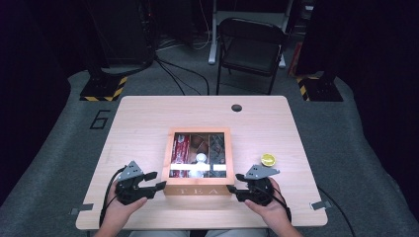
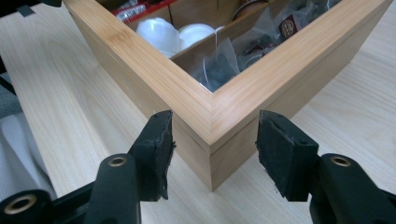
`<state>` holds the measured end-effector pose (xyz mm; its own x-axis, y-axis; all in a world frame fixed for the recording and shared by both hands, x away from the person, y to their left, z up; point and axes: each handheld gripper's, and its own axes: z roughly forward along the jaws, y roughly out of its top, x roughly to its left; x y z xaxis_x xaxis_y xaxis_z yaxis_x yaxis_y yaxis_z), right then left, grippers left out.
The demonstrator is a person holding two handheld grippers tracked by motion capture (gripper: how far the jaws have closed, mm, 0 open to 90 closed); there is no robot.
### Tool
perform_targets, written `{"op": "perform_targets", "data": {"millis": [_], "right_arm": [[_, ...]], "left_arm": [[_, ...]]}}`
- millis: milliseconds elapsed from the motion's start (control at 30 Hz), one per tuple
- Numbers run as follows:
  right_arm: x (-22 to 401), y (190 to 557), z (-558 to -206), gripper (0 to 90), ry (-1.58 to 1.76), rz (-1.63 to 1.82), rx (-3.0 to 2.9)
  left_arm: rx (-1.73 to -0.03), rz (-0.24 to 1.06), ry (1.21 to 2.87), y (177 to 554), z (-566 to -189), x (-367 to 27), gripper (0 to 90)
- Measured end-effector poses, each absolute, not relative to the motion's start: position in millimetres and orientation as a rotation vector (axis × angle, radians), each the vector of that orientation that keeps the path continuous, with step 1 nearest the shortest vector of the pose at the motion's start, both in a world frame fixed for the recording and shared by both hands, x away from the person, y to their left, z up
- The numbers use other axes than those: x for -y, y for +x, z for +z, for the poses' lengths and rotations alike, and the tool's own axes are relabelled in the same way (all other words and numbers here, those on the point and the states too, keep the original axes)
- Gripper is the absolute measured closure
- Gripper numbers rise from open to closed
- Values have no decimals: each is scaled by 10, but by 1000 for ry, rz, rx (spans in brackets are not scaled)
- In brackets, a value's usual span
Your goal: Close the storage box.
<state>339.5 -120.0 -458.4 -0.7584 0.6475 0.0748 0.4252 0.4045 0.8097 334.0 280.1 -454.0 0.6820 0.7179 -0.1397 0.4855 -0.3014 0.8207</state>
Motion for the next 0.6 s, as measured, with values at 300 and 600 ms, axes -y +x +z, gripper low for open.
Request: {"op": "perform_targets", "data": {"millis": [300,600], "right_arm": [[1277,3414,-4414,445,959,1340,-2360],[1462,3569,-4420,431,1033,1299,-2282]], "left_arm": [[-974,336,1912,3397,-4473,-2905,440],[-1006,387,1914,3475,-4510,-2992,434]]}}
